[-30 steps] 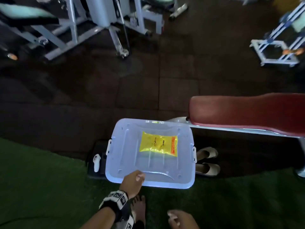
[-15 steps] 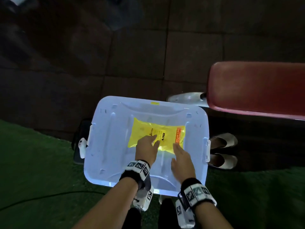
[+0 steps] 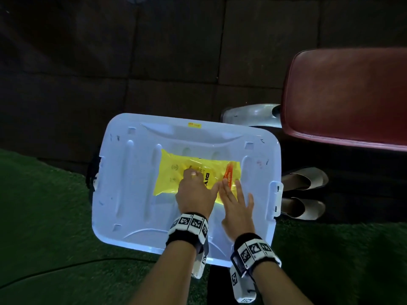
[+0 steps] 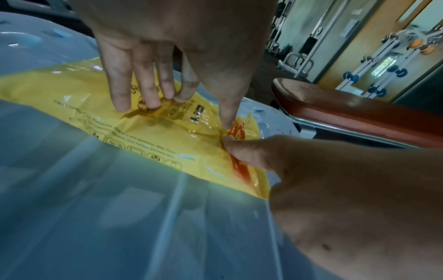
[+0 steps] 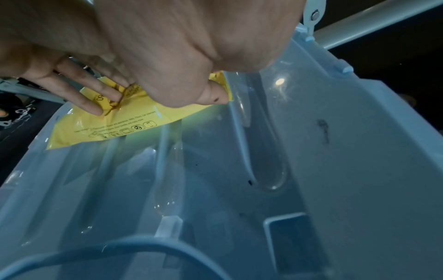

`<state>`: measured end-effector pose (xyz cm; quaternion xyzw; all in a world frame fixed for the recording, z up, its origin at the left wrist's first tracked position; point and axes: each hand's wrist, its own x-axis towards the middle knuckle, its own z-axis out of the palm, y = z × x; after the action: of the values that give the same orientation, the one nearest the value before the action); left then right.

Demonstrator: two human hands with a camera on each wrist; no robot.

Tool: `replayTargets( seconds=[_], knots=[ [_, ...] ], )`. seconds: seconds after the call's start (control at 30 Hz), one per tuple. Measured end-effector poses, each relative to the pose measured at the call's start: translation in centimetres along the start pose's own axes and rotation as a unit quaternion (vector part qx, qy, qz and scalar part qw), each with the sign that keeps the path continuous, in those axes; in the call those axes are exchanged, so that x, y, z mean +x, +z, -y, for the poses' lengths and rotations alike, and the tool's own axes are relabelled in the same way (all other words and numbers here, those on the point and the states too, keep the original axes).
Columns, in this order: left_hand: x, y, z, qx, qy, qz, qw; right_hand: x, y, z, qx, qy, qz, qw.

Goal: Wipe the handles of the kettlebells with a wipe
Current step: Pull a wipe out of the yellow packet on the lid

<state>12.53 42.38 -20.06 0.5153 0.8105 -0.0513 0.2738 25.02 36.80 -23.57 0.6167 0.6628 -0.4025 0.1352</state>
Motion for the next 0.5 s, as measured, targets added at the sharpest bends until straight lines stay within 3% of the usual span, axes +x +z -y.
replayTargets(
  seconds=[0.17, 0.5],
  knots=[
    [0.4, -0.3, -0.5, 0.032, -0.005, 0.006, 0.999, 0.0, -0.1, -0.4, 0.030, -0.007, 0.011, 0.999],
    [0.0, 1.7, -0.6, 0.023, 0.054, -0.069, 0.996, -0.5, -0.5, -1.2, 0.022, -0.030, -0.007, 0.999]
  ],
)
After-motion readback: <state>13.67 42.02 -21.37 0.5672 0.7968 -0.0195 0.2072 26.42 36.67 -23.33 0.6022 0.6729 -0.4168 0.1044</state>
